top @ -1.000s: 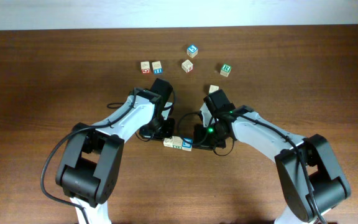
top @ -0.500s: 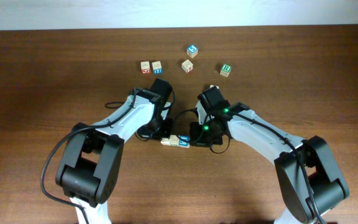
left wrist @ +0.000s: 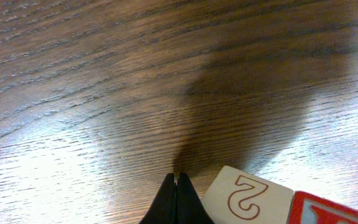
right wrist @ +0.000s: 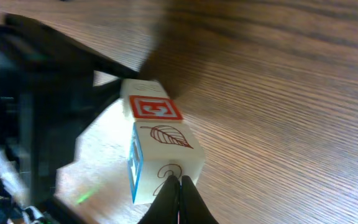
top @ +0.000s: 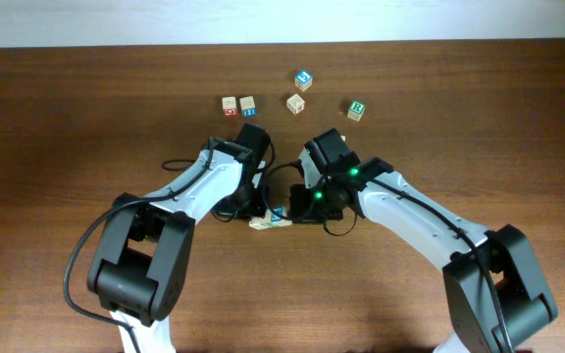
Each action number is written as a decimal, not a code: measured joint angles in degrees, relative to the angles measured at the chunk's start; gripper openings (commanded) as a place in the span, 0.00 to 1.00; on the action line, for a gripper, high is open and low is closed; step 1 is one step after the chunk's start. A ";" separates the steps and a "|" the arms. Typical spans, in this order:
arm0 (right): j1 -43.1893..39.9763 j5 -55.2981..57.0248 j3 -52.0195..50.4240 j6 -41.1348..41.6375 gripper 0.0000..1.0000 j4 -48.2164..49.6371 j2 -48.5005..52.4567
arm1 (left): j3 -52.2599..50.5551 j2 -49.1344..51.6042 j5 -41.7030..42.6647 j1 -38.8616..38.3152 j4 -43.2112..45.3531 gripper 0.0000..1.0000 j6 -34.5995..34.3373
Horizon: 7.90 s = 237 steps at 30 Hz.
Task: Rotate 3 blocks
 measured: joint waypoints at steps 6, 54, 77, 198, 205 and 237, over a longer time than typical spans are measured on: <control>1.40 -3.69 1.75 -0.15 0.04 1.44 -0.68 | -0.04 0.57 3.48 -0.13 0.22 0.00 0.02; 4.50 -0.28 1.86 1.14 0.04 4.72 -0.72 | 3.54 0.57 6.43 15.47 -1.68 0.00 0.02; 4.55 0.31 4.70 0.74 0.20 2.45 -0.50 | 3.54 0.57 5.55 15.47 -1.68 0.00 0.02; -28.55 24.50 -65.88 -26.47 0.98 30.34 -101.20 | -55.10 -87.56 -9.35 21.49 45.64 0.99 12.96; -28.55 24.50 -65.88 -26.29 0.98 30.32 -101.20 | -72.32 -107.62 -6.27 24.85 52.57 0.99 25.44; -28.55 24.50 -65.88 -26.05 0.98 30.32 -101.20 | -73.53 -112.52 -5.70 28.24 46.25 0.99 28.59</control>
